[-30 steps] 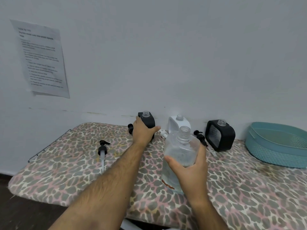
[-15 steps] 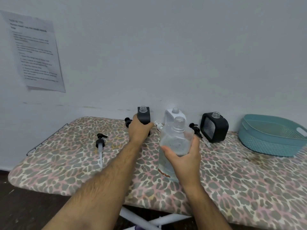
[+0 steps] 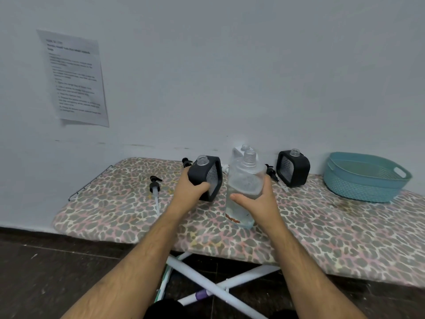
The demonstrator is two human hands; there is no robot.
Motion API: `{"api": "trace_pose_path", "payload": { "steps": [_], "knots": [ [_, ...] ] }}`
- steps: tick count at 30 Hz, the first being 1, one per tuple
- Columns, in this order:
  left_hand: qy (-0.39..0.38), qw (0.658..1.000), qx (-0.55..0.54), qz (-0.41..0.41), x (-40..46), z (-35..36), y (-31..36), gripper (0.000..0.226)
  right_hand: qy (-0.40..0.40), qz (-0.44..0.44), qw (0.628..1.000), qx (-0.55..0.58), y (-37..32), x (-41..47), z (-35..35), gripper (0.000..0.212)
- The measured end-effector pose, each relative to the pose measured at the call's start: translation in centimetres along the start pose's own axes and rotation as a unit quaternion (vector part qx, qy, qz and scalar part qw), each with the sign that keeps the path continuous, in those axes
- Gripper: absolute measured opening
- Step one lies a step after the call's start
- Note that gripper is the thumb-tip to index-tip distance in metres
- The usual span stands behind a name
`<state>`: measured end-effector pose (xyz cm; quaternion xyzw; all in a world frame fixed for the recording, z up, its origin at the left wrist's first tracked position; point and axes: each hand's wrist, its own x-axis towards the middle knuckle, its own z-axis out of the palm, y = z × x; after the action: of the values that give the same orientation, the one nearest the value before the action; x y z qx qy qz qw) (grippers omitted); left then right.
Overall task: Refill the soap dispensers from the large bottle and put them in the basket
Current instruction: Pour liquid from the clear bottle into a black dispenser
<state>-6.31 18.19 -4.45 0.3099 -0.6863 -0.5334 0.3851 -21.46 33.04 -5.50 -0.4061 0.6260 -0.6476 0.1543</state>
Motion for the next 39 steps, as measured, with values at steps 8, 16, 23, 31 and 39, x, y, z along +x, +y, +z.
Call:
{"api": "trace_pose_path", "payload": {
  "steps": [8,16,23,31,39],
  "knots": [
    [-0.075,0.996,0.000,-0.056,-2.9,-2.4,0.1,0.046,0.026,-0.013,0.998,-0.057,-1.4,-0.8,-0.3,0.076],
    [-0.096,0.994,-0.028,-0.041,-3.7,-2.6,0.5,0.049,0.031,-0.049,0.969,-0.241,-4.3,-1.1,-3.4,0.077],
    [-0.102,0.993,-0.059,-0.027,-4.4,-2.5,0.4,0.051,-0.019,-0.087,0.894,-0.439,-6.7,-0.5,-5.1,0.082],
    [-0.116,0.991,-0.056,-0.020,-4.8,-2.2,0.5,0.051,-0.076,-0.118,0.817,-0.560,-7.5,-0.1,-5.1,0.077],
    [-0.127,0.990,-0.060,-0.015,-4.7,-2.4,0.3,0.053,-0.118,-0.107,0.781,-0.604,-8.1,0.5,-5.8,0.082]
  ]
}}
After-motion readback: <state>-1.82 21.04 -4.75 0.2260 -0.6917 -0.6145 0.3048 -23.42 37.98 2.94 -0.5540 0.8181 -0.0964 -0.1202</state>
